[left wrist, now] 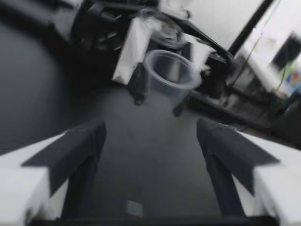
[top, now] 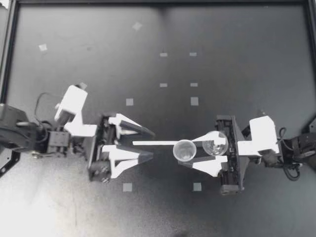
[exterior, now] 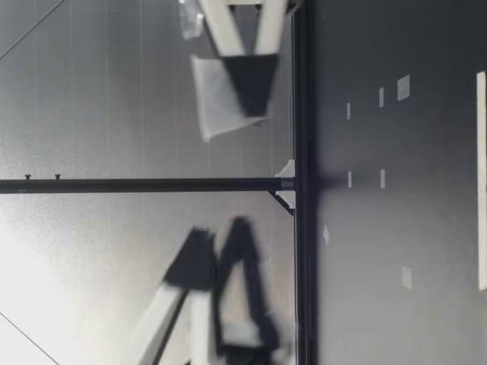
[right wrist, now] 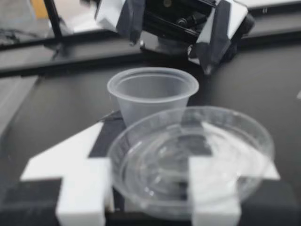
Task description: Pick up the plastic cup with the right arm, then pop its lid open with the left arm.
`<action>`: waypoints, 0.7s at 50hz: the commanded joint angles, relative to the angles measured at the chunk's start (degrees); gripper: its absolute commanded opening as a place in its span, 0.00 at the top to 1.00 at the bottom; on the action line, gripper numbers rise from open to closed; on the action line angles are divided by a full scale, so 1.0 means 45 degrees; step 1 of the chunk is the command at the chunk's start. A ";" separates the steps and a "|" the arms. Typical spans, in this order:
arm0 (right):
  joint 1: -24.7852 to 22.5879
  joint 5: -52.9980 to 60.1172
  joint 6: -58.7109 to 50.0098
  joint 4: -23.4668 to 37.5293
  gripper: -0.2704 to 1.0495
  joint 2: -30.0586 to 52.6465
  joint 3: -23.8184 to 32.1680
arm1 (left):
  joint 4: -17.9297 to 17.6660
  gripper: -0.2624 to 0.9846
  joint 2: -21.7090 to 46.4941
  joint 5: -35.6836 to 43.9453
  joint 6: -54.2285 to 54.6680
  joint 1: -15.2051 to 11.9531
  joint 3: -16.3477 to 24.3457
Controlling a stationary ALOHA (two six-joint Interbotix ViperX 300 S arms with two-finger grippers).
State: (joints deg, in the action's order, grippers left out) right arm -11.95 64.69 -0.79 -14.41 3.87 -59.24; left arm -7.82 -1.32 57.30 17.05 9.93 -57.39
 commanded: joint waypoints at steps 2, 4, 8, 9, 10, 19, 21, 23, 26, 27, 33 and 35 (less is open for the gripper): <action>-0.0078 0.0215 -0.0215 0.0000 0.61 -0.0449 0.0156 | 0.0039 0.24 -0.1191 -0.0508 -0.1641 0.0254 -0.0059; -0.0059 0.0234 -0.0254 0.0000 0.61 -0.0449 0.0156 | 0.0039 0.24 -0.1504 -0.1016 -0.2168 0.0254 -0.0156; -0.0059 0.0254 -0.0254 0.0000 0.61 -0.0371 0.0215 | 0.0039 0.24 -0.1797 -0.1777 -0.2520 0.0254 -0.0273; -0.0059 0.0254 -0.0234 0.0020 0.61 -0.0332 0.0234 | 0.0020 0.24 -0.1855 -0.1895 -0.2559 0.0273 -0.0293; -0.0059 0.0234 -0.0234 0.0000 0.61 -0.0293 0.0254 | 0.0039 0.24 -0.1875 -0.2031 -0.2637 0.0273 -0.0313; -0.0059 0.0254 -0.0176 0.0000 0.61 -0.0195 0.0352 | 0.0039 0.24 -0.1836 -0.2168 -0.2812 0.0254 -0.0273; -0.0039 0.0254 -0.0176 0.0000 0.61 -0.0195 0.0352 | 0.0039 0.24 -0.1836 -0.2168 -0.2812 0.0254 -0.0273; -0.0039 0.0234 -0.0156 0.0000 0.61 -0.0195 0.0352 | 0.0039 0.24 -0.1836 -0.2168 -0.2812 0.0254 -0.0254; -0.0020 0.0195 -0.0176 0.0000 0.61 -0.0176 0.0332 | 0.0039 0.24 -0.1836 -0.2168 -0.2832 0.0273 -0.0254; -0.0020 0.0195 -0.0176 0.0000 0.61 -0.0156 0.0332 | 0.0039 0.24 -0.1836 -0.2168 -0.2832 0.0254 -0.0234; 0.0000 0.0176 -0.0176 0.0000 0.61 -0.0078 0.0313 | 0.0039 0.24 -0.1836 -0.2168 -0.2852 0.0254 -0.0234; -0.0020 0.0156 -0.0176 0.0000 0.61 -0.0059 0.0313 | 0.0039 0.24 -0.1836 -0.2168 -0.2852 0.0273 -0.0234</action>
State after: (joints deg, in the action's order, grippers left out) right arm -11.95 65.13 -1.58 -14.41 4.04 -58.54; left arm -7.73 -8.61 47.29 4.39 11.07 -59.15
